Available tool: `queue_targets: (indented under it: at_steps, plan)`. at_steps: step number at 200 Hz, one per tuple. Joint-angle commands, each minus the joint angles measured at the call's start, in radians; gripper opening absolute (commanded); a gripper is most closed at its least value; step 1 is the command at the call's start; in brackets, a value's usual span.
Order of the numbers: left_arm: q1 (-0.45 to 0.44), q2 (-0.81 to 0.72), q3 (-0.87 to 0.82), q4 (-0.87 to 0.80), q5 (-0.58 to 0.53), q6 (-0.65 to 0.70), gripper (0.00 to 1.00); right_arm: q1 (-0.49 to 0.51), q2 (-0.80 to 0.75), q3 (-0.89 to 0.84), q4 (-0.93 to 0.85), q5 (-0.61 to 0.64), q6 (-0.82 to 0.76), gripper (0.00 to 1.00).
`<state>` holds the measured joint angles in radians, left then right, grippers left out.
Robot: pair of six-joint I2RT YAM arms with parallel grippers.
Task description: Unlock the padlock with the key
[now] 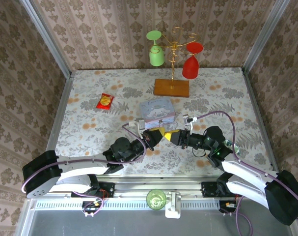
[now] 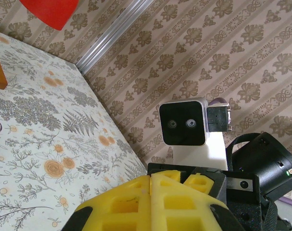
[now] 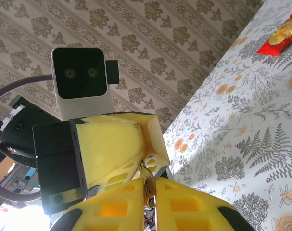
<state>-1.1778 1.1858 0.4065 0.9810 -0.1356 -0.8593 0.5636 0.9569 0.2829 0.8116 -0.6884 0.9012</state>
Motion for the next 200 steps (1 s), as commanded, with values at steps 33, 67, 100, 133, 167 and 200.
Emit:
queue_targets:
  at_steps: [33, 67, 100, 133, 167, 200]
  plan:
    - [-0.006, 0.015, -0.009, 0.042, -0.002, 0.000, 0.00, 0.009, -0.004, -0.006, 0.065, -0.013, 0.005, 0.13]
    - [-0.006, 0.017, -0.019, 0.050, -0.003, -0.008, 0.00, 0.013, -0.004, -0.004, 0.063, -0.011, 0.003, 0.18]
    - [-0.006, 0.017, -0.021, 0.041, -0.006, -0.007, 0.00, 0.015, 0.003, -0.003, 0.060, 0.003, -0.003, 0.16]
    - [-0.008, 0.041, -0.018, 0.047, 0.000, -0.016, 0.00, 0.019, 0.007, -0.002, 0.083, -0.005, 0.001, 0.08]
    - [-0.009, 0.086, -0.047, 0.122, -0.020, -0.041, 0.00, 0.019, -0.007, -0.011, 0.070, -0.007, -0.005, 0.01]
    - [-0.009, 0.020, -0.051, 0.013, -0.069, -0.012, 0.40, 0.018, -0.065, -0.002, -0.113, 0.034, -0.070, 0.00]
